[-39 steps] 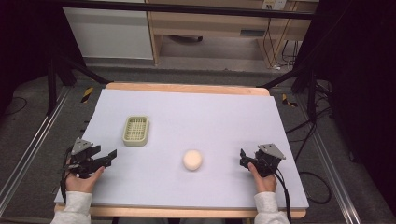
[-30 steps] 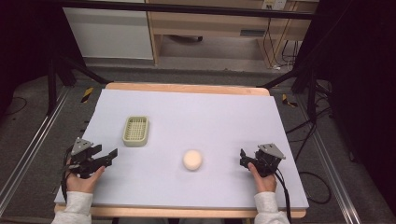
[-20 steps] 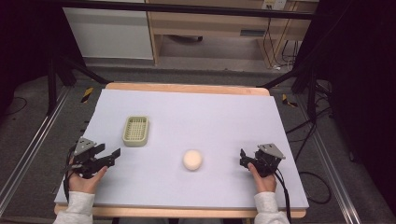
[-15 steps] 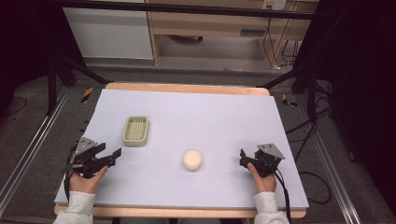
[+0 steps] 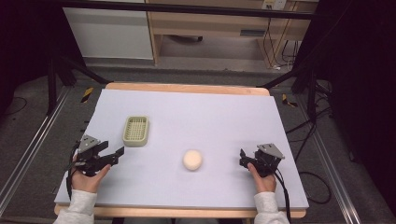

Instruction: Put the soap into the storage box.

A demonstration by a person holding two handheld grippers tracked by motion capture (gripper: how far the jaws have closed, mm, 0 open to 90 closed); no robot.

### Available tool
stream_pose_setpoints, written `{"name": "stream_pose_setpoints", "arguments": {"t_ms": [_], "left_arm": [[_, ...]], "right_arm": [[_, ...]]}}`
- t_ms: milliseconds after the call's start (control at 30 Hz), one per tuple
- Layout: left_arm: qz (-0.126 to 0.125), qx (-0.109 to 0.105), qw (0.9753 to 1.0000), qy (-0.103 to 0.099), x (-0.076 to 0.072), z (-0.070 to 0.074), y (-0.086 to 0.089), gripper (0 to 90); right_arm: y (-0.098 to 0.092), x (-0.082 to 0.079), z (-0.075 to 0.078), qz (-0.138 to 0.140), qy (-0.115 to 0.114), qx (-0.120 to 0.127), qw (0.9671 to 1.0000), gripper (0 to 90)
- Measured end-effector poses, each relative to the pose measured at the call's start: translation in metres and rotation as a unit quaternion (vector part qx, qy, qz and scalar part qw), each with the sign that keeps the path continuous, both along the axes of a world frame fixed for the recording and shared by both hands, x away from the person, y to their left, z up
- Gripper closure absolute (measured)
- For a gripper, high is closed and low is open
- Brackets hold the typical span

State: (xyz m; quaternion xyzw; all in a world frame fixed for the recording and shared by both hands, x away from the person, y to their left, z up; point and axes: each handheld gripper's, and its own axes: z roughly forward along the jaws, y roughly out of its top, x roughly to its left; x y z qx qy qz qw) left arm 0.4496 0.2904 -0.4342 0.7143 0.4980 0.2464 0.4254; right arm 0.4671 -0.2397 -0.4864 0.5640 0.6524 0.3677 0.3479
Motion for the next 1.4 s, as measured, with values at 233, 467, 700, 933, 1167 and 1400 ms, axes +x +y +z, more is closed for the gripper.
{"name": "stream_pose_setpoints", "arguments": {"t_ms": [233, 467, 700, 933, 1167, 1400], "left_arm": [[-0.012, 0.002, 0.9999, 0.002, 0.004, 0.002, -0.006, 29.4], [-0.020, 0.004, 0.9998, -0.003, 0.004, 0.004, -0.012, 29.3], [-0.034, 0.010, 0.9994, -0.004, 0.002, 0.007, -0.020, 29.1], [-0.042, 0.015, 0.9990, -0.006, 0.005, 0.008, -0.029, 28.8], [-0.057, 0.016, 0.9982, -0.013, 0.009, 0.013, -0.041, 28.6], [-0.069, 0.021, 0.9974, -0.008, 0.011, 0.014, -0.050, 27.9]], "right_arm": [[0.000, 0.000, 0.000, 0.000, 0.002, 0.003, 1.0000, 3.6], [0.000, 0.000, 0.000, 0.000, 0.003, 0.004, 1.0000, 3.7], [0.001, 0.001, 0.000, -0.001, 0.003, 0.001, 1.0000, 3.7], [0.000, 0.001, 0.000, 0.001, 0.004, 0.002, 1.0000, 3.7], [0.000, 0.001, 0.000, 0.002, 0.006, 0.006, 1.0000, 3.7], [0.000, 0.001, 0.000, 0.003, 0.005, 0.005, 1.0000, 3.8]]}}
